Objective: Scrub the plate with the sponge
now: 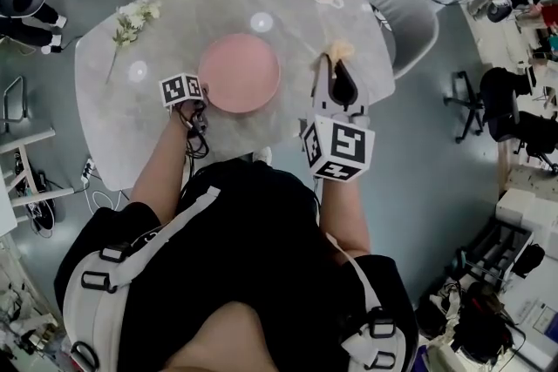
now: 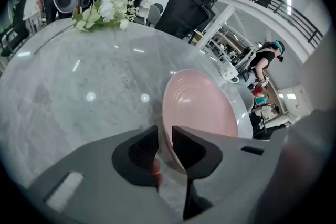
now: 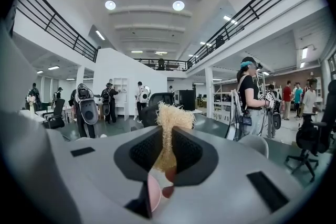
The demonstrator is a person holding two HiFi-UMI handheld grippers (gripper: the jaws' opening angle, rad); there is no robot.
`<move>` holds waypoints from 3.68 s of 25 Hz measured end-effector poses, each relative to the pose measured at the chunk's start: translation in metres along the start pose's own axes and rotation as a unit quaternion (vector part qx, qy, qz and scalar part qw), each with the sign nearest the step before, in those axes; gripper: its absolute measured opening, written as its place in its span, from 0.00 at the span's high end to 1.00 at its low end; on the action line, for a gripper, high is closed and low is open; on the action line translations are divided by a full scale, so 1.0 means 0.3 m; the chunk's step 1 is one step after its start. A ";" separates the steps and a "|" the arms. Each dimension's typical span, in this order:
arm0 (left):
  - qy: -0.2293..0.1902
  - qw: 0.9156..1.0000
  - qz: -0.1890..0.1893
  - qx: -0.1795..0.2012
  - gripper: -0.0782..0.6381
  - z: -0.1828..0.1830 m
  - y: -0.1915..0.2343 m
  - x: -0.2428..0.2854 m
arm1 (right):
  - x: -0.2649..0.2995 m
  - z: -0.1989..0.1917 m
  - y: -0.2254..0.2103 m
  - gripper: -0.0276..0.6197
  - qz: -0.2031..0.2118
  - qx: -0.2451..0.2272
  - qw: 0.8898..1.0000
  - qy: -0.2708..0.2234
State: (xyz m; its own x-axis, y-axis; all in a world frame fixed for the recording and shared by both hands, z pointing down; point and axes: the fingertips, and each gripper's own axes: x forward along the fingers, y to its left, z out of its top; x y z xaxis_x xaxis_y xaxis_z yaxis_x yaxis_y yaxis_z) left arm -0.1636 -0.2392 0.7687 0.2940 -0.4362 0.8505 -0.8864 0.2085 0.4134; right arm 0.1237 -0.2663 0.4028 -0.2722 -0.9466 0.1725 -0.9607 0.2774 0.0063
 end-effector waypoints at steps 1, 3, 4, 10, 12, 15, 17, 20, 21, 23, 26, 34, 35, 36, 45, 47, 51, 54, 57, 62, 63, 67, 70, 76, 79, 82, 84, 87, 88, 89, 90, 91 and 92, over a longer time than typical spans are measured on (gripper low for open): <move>0.005 1.000 -0.002 -0.005 0.79 -0.006 -0.002 0.009 | 0.000 -0.001 -0.004 0.88 -0.001 -0.001 1.000 0.001; 0.015 1.000 -0.004 -0.016 0.79 -0.022 -0.010 0.028 | -0.002 -0.003 -0.011 0.88 -0.003 -0.002 1.000 0.001; 0.018 0.999 -0.007 -0.028 0.82 -0.030 -0.015 0.034 | -0.004 -0.004 -0.013 0.88 -0.003 -0.002 1.000 0.001; 0.015 0.989 -0.064 -0.132 0.86 -0.046 -0.040 0.020 | -0.011 -0.015 -0.008 0.88 0.001 0.001 1.000 0.002; 0.012 0.989 -0.074 -0.130 0.86 -0.039 -0.054 0.002 | -0.007 -0.017 0.000 0.88 0.004 0.003 1.000 0.002; -0.002 0.989 -0.088 -0.115 0.85 -0.013 -0.092 -0.038 | -0.003 -0.019 0.018 0.88 0.011 0.006 1.000 0.000; -0.017 0.990 -0.099 -0.096 0.85 0.019 -0.125 -0.072 | 0.001 -0.020 0.034 0.88 0.018 0.007 1.000 -0.003; -0.045 0.989 -0.124 -0.074 0.85 0.086 -0.189 -0.138 | 0.012 -0.020 0.062 0.88 0.027 0.008 1.000 -0.006; -0.055 0.987 -0.134 -0.069 0.85 0.111 -0.214 -0.166 | 0.016 -0.018 0.073 0.88 0.030 0.009 0.999 -0.007; -0.075 0.984 -0.149 -0.055 0.85 0.161 -0.267 -0.228 | 0.024 -0.014 0.095 0.88 0.038 0.009 0.999 -0.008; -0.102 0.980 -0.169 -0.024 0.85 0.214 -0.350 -0.326 | 0.033 -0.016 0.133 0.88 0.052 0.010 0.999 -0.008; -0.136 0.964 -0.224 0.052 0.85 0.205 -0.579 -0.548 | 0.068 -0.071 0.302 0.88 0.115 0.004 0.993 0.024; -0.137 0.962 -0.228 0.063 0.85 0.196 -0.603 -0.563 | 0.074 -0.082 0.321 0.88 0.120 0.000 0.992 0.031; -0.138 0.960 -0.231 0.072 0.85 0.186 -0.624 -0.573 | 0.081 -0.093 0.337 0.88 0.123 -0.004 0.992 0.037; -0.125 0.953 -0.242 0.131 0.85 0.116 -0.734 -0.596 | 0.135 -0.172 0.363 0.88 0.129 -0.007 0.987 0.095; -0.126 0.951 -0.243 0.144 0.85 0.112 -0.751 -0.598 | 0.150 -0.183 0.356 0.88 0.125 -0.010 0.987 0.102; -0.127 0.946 -0.240 0.176 0.85 0.098 -0.786 -0.595 | 0.179 -0.183 0.318 0.88 0.111 -0.021 0.988 0.109; -0.127 0.945 -0.233 0.191 0.85 0.111 -0.798 -0.598 | 0.201 -0.172 0.271 0.88 0.094 -0.024 0.989 0.109; -0.128 0.944 -0.233 0.197 0.84 0.121 -0.799 -0.600 | 0.224 -0.161 0.205 0.88 0.069 -0.023 0.992 0.106; -0.133 0.944 -0.234 0.193 0.84 0.137 -0.783 -0.608 | 0.243 -0.155 0.104 0.88 0.034 -0.017 0.993 0.108; -0.135 0.943 -0.235 0.191 0.84 0.143 -0.780 -0.612 | 0.243 -0.154 0.085 0.88 0.028 -0.016 0.994 0.109; -0.145 0.943 -0.235 0.187 0.84 0.164 -0.773 -0.630 | 0.238 -0.156 0.022 0.88 0.007 -0.017 0.994 0.111; -0.153 0.943 -0.237 0.177 0.84 0.187 -0.756 -0.645 | 0.235 -0.164 -0.010 0.88 -0.010 -0.025 0.993 0.116; -0.176 0.946 -0.232 0.144 0.84 0.258 -0.696 -0.685 | 0.210 -0.201 -0.037 0.88 -0.017 -0.033 0.989 0.142; -0.193 0.946 -0.224 0.131 0.84 0.294 -0.667 -0.701 | 0.207 -0.243 -0.020 0.88 -0.006 -0.038 0.986 0.163; -0.207 0.947 -0.218 0.115 0.83 0.330 -0.641 -0.716 | 0.201 -0.281 0.005 0.88 0.005 -0.044 0.981 0.187; -0.214 0.947 -0.213 0.109 0.83 0.344 -0.626 -0.720 | 0.197 -0.306 0.034 0.88 0.019 -0.038 0.979 0.198; -0.221 0.948 -0.209 0.093 0.83 0.357 -0.606 -0.722 | 0.186 -0.338 0.081 0.88 0.040 -0.036 0.976 0.213; -0.223 0.948 -0.208 0.086 0.83 0.362 -0.599 -0.722 | 0.184 -0.349 0.100 0.88 0.048 -0.034 0.974 0.217; -0.224 0.949 -0.207 0.079 0.83 0.367 -0.592 -0.721 | 0.183 -0.359 0.121 0.88 0.057 -0.032 0.974 0.219; -0.226 0.949 -0.206 0.073 0.83 0.371 -0.586 -0.720 | 0.182 -0.368 0.141 0.88 0.065 -0.032 0.973 0.220; -0.228 0.950 -0.205 0.066 0.83 0.375 -0.582 -0.719 | 0.180 -0.375 0.161 0.88 0.073 -0.033 0.972 0.221; -0.230 0.950 -0.205 0.060 0.83 0.379 -0.578 -0.719 | 0.178 -0.382 0.182 0.88 0.081 -0.034 0.971 0.223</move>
State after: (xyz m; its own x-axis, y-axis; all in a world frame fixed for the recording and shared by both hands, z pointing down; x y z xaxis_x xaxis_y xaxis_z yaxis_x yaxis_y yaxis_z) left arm -0.1141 -0.2809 0.4766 0.4600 -0.8007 0.3839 -0.7740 -0.1497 0.6152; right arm 0.0628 -0.2830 0.5252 -0.3543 -0.7292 0.5855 -0.8975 0.4410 0.0061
